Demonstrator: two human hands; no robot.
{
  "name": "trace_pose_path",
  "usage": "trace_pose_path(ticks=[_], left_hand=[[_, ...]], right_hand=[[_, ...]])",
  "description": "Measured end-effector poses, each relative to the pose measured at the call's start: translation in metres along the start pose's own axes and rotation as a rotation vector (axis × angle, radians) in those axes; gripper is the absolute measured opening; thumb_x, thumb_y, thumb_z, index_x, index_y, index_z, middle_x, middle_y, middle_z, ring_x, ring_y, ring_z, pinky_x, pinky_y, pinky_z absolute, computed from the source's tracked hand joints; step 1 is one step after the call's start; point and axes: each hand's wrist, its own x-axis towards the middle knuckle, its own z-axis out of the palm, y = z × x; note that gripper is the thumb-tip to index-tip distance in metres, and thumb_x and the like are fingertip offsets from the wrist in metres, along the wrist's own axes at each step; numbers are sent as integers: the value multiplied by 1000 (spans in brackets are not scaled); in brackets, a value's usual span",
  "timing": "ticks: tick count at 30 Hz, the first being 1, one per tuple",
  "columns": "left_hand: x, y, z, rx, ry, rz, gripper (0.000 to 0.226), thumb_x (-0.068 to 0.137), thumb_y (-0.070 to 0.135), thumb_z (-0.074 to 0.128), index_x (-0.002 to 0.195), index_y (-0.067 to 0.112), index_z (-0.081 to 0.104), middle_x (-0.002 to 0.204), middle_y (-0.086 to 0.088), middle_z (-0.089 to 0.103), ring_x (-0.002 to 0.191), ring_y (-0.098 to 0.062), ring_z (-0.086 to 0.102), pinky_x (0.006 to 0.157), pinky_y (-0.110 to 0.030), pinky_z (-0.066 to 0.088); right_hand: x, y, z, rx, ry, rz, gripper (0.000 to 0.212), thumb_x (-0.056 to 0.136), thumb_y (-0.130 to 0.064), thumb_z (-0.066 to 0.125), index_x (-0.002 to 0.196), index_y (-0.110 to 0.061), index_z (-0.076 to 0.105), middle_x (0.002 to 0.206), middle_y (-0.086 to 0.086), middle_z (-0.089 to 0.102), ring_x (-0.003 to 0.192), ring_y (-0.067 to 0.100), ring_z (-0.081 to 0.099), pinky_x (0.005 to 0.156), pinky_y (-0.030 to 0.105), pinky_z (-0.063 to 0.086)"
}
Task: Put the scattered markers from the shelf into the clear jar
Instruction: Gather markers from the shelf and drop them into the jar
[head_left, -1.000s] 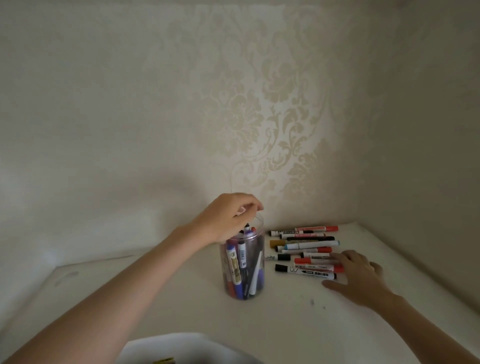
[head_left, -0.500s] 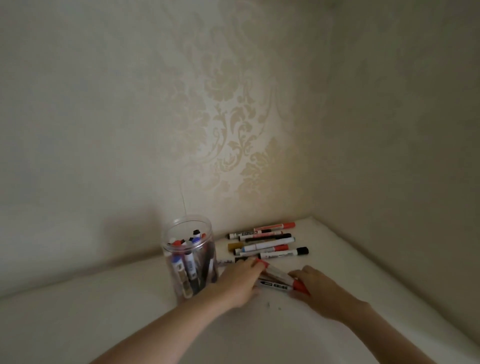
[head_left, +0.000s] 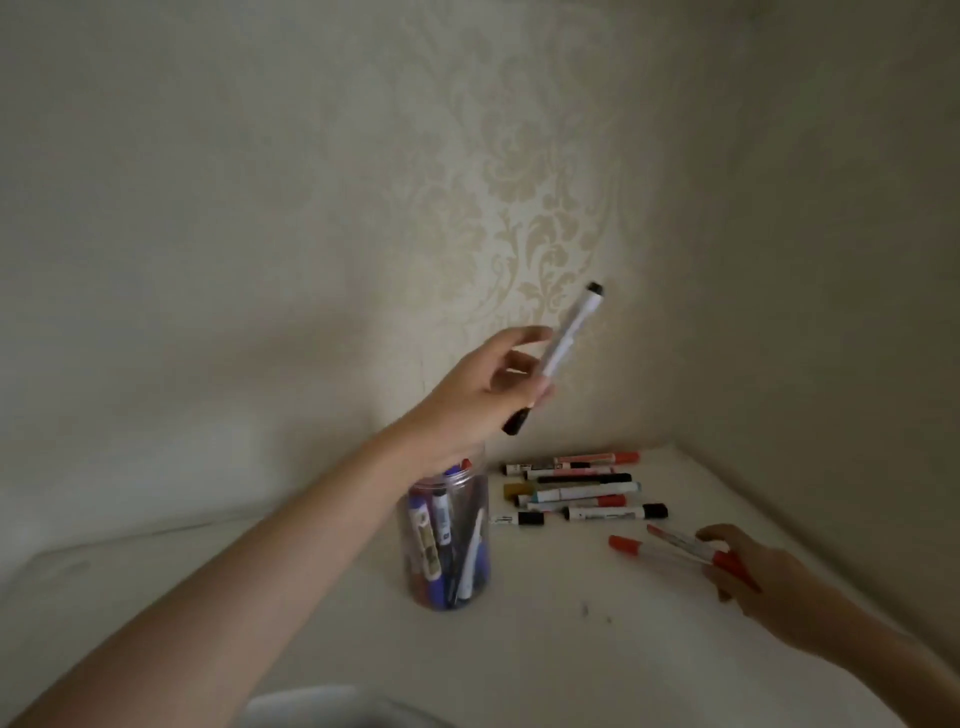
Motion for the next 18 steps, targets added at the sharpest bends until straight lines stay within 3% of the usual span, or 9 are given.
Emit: trace_pose_path(ticks=[2,6,9,11,15,18], left_hand=[[-11,2,-32,-122,104,-54,34,95,4,58,123,22,59,107,-4,63,109,-20,67,94,-30,53],[-37,-21,-57,192,195,-199,17,86,8,72,97,19,68,96,1,70,89,-11,69,81,-22,52],[-41,-33,-61,468,220,-228,18,73,14,83,89,17,73,86,9,72,80,-5,65,72,-19,48],[-40,-38,-62,549,178,-261,22,71,18,83,92,19,74,86,10,72,81,-5,65,69,-17,47],[-36,-37,-67,579,128,-262,36,80,24,76,112,22,61,98,6,73,92,-12,69,84,-29,54],[-34,-35,-70,654,118,-191,17,88,17,68,105,18,66,100,2,76,90,-12,70,84,-28,55]], right_hand=[[-3,-10,-2,-31,-17,2,17,94,-27,52,109,-32,46,68,2,68,52,4,59,51,11,46],[6,-46,-26,7,182,-36,14,89,-20,59,99,-30,61,60,-10,69,49,5,61,57,29,54],[17,-98,-65,145,355,-148,16,86,-16,63,98,-25,67,56,-10,68,45,5,59,51,20,51],[17,-143,-94,223,387,-238,15,87,-14,62,98,-23,66,55,-5,68,42,1,58,44,13,45],[11,-219,-130,12,187,-345,12,90,-26,59,100,-32,62,64,-7,72,43,-2,59,48,12,45],[18,-248,-132,-70,51,-342,19,89,-27,60,107,-26,66,68,-7,73,44,-2,61,48,10,47]])
